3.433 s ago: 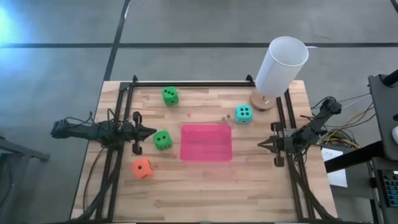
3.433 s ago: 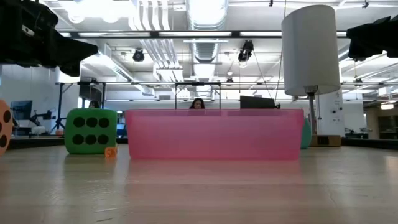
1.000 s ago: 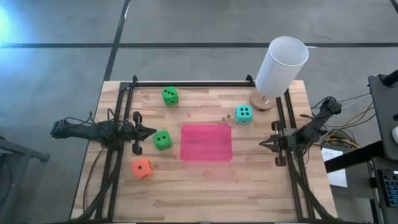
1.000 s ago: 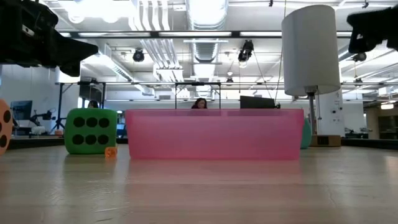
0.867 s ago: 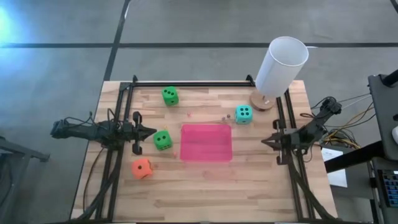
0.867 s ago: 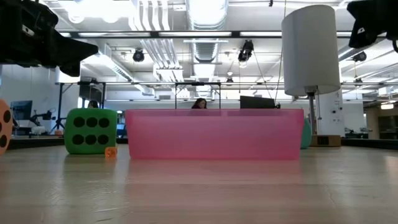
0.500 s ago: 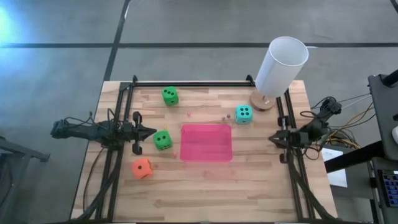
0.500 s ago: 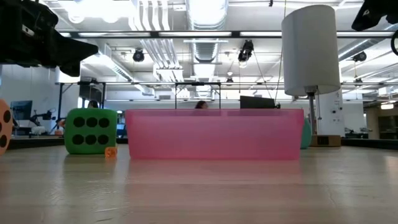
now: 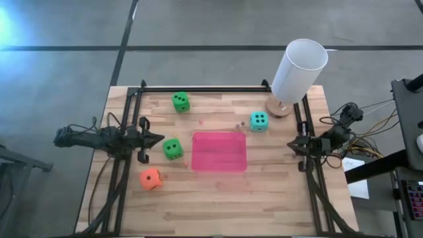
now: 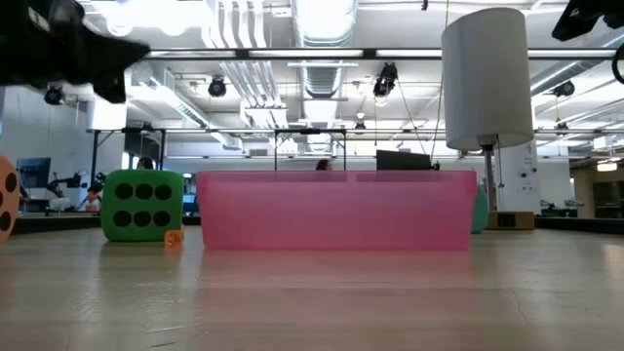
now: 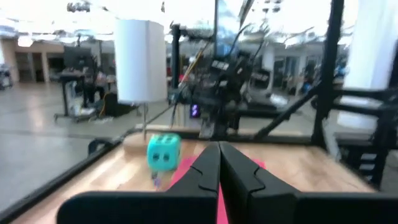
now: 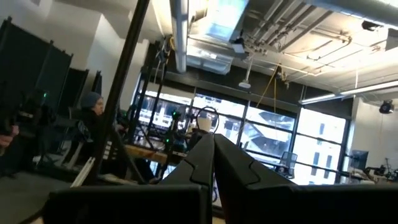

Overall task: Pick & Place Dice
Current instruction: Put the large blue die into the pink bin

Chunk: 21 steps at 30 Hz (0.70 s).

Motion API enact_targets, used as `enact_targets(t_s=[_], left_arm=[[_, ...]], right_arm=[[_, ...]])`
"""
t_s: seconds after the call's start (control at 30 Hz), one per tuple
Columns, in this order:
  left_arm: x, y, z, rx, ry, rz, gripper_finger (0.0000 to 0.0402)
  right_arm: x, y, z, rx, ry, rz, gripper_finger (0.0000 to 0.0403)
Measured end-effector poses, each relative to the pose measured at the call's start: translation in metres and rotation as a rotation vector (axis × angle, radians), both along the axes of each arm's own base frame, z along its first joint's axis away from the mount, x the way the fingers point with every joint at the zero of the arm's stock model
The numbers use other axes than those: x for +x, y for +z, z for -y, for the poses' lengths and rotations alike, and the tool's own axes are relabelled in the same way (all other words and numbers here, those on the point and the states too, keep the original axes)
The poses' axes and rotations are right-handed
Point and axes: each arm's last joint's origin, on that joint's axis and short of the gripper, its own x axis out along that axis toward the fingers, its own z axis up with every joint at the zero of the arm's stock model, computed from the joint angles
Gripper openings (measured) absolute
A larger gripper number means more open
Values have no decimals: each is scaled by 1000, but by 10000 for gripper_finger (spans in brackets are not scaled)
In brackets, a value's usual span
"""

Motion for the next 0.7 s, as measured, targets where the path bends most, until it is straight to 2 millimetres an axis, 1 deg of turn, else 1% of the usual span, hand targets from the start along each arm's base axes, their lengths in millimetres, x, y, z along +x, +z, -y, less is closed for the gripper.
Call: enact_targets(t_s=[0.1, 0.23, 0.43, 0.57, 0.7], left_arm=[[-4, 15, 0, -1, -19, 27, 8], [-6, 24, 0, 3, -19, -3, 8], [-2, 39, 0, 13, -19, -63, 8], [3, 53, 1, 23, -20, -148, 8], [10, 69, 2, 63, -18, -259, 8]], right_arm=[[-3, 12, 3, 9, -7, 21, 8], [-2, 21, 2, -27, -17, -25, 8], [0, 37, 1, -61, -13, -89, 8], [1, 51, 2, -23, -62, -179, 8], [5, 62, 2, 30, -129, -322, 8]])
